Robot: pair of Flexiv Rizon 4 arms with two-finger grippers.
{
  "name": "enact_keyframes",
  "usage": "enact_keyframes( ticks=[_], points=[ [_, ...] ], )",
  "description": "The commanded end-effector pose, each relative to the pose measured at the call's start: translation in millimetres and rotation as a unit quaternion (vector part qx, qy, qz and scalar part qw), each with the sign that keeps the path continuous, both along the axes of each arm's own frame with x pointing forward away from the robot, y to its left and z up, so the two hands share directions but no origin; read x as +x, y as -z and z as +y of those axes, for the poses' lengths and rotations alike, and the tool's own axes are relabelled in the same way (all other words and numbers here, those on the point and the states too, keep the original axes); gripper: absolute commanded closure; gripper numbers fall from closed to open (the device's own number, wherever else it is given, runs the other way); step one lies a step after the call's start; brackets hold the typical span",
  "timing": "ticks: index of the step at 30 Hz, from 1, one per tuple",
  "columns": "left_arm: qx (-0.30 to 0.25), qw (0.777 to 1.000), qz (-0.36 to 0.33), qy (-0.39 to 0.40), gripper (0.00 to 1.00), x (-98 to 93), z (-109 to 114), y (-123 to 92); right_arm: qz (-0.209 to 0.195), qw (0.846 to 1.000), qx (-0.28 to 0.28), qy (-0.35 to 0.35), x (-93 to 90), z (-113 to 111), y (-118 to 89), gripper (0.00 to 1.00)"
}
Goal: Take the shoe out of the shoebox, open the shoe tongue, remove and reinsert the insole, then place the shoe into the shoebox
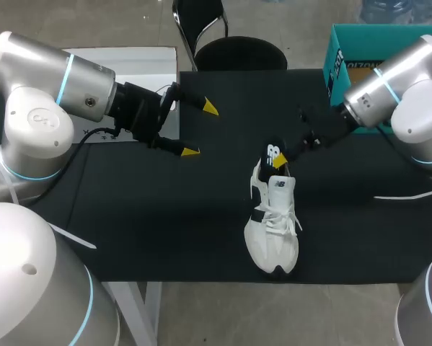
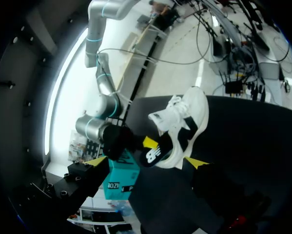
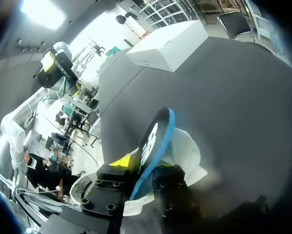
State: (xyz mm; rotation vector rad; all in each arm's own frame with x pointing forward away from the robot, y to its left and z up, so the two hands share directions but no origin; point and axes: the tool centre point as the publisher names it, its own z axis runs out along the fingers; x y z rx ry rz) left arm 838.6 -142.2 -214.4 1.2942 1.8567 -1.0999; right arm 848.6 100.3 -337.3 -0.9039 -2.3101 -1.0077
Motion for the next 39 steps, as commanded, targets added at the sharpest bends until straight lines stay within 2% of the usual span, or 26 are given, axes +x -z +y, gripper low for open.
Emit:
enact_keyframes(
  ticks=[1,12,24,29,30,31,32,33,39],
  points=[
    [0.002,1.000,0.000,0.000,0.00,0.1,-0.5,-0.1,0.000,1.000,-0.002,-0.003,2.4,4.3,0.8,1.00],
    [0.002,1.000,0.000,0.000,0.00,0.1,-0.5,-0.1,0.020,1.000,0.001,0.001,-14.4,2.9,9.3,1.00],
    [0.002,1.000,0.000,0.000,0.00,0.1,-0.5,-0.1,0.053,0.999,0.013,0.002,-48.1,12.2,28.3,1.00],
    [0.002,1.000,0.000,0.000,0.00,0.1,-0.5,-0.1,0.060,0.998,0.011,0.004,-51.6,13.3,30.4,1.00],
    [0.002,1.000,0.000,0.000,0.00,0.1,-0.5,-0.1,0.060,0.998,0.010,0.007,-51.5,12.5,30.4,0.80],
    [0.002,1.000,0.000,0.000,0.00,0.1,-0.5,-0.1,0.058,0.998,0.009,0.010,-50.5,10.9,28.5,0.55],
    [0.002,1.000,0.000,0.000,0.00,0.1,-0.5,-0.1,0.057,0.998,0.007,0.011,-49.2,9.8,26.5,0.15],
    [0.002,1.000,0.000,0.000,0.00,0.1,-0.5,-0.1,0.053,0.999,0.005,0.013,-47.1,8.6,24.1,0.00],
    [0.002,1.000,0.000,0.000,0.00,0.1,-0.5,-0.1,0.029,0.999,-0.003,0.022,-33.9,2.1,5.1,0.00]
  ],
)
